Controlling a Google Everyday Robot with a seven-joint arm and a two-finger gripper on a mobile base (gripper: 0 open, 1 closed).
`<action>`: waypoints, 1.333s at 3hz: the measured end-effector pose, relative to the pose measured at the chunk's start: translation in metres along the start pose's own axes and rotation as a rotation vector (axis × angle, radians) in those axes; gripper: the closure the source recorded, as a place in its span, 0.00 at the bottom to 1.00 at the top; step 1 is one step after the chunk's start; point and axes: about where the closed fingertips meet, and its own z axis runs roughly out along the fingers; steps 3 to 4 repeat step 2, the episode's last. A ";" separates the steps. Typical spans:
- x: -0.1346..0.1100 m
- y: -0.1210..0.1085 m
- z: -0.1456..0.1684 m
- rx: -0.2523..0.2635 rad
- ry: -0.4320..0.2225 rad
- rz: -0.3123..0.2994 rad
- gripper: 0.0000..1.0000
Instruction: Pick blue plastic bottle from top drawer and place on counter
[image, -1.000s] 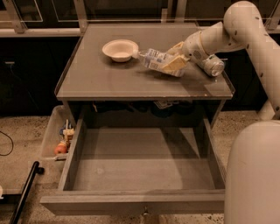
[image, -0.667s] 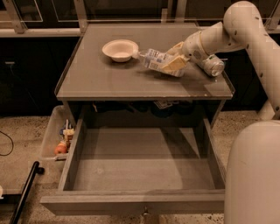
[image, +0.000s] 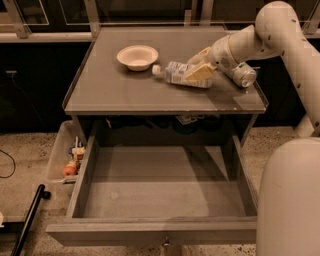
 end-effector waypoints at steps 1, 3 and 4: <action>0.000 0.000 0.000 0.000 0.000 0.000 0.00; 0.000 0.000 0.000 0.000 0.000 0.000 0.00; 0.000 0.000 0.000 0.000 0.000 0.000 0.00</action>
Offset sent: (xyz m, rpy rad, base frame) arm 0.0000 0.0000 0.0000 0.0000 0.0000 0.0000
